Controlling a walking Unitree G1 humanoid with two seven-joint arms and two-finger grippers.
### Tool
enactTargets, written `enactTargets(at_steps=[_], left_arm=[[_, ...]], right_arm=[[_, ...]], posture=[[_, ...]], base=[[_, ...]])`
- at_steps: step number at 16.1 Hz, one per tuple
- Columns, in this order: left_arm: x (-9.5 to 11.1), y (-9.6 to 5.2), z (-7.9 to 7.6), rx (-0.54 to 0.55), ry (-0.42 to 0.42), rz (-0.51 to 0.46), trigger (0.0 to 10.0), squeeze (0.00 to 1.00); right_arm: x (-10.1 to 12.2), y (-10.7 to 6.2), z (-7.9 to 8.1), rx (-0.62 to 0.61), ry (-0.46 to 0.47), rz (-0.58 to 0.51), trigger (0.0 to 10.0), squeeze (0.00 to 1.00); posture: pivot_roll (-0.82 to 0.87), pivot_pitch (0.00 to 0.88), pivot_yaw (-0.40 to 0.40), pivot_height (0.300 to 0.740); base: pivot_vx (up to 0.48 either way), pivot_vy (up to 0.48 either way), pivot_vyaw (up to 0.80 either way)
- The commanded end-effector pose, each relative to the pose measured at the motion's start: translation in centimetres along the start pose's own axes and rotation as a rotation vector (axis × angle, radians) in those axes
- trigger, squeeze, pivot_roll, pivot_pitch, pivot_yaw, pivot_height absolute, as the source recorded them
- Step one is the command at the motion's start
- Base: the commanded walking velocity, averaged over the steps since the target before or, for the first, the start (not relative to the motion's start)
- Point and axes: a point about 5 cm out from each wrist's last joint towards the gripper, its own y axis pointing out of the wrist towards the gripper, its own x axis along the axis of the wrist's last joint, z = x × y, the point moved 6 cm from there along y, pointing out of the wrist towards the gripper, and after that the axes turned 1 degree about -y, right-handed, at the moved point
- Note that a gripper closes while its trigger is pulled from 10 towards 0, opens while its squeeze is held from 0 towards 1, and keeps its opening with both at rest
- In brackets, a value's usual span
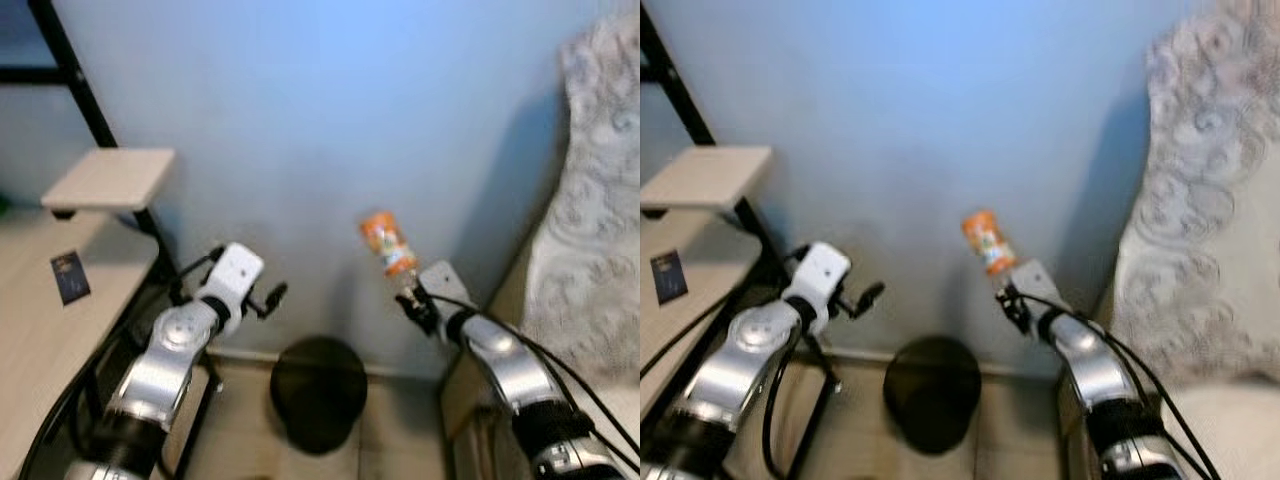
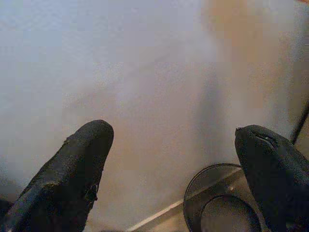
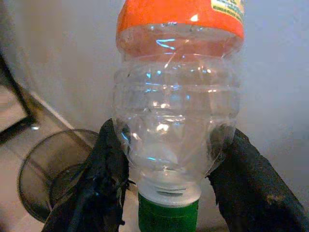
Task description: Clean up the room
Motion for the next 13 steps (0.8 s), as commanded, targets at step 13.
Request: enactTargets(at_steps=[13], left_arm=[[-2.3,-2.4,-2.3,-0.319,0.160,0.079,10.0,0.00]], right_arm=[[-1.1,-0.1,4.1,0.375,-0.243,0.059,10.0,0.00]], posture=[[0.05,0.000,0.029,0.740]], base=[[0.153,0.000,0.18]])
